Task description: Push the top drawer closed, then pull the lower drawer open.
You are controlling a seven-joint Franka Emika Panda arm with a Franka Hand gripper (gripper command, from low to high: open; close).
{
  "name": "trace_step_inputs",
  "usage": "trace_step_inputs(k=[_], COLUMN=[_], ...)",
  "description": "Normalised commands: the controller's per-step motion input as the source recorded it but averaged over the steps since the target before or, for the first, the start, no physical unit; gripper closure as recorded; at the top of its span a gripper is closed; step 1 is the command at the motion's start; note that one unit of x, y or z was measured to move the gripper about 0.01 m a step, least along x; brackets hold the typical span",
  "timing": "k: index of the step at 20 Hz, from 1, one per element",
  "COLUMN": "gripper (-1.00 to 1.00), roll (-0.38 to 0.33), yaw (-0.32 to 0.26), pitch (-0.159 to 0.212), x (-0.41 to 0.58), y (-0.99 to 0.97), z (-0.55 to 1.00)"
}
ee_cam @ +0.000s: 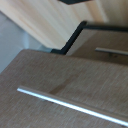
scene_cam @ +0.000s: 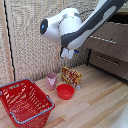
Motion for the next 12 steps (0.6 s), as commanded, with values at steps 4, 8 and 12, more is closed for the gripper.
trace_step_inputs(k=[4,8,12], gripper=[-1.0,-1.0,-1.0], roll=[-0.201,-0.109,-0.127], yaw=[0.013,0.047,0.057], pitch=[-0.019,-0.023,-0.03], x=[-0.019,0.0,0.009], y=[-0.6,-0.59,-0.52], z=[0.04,0.0,0.04])
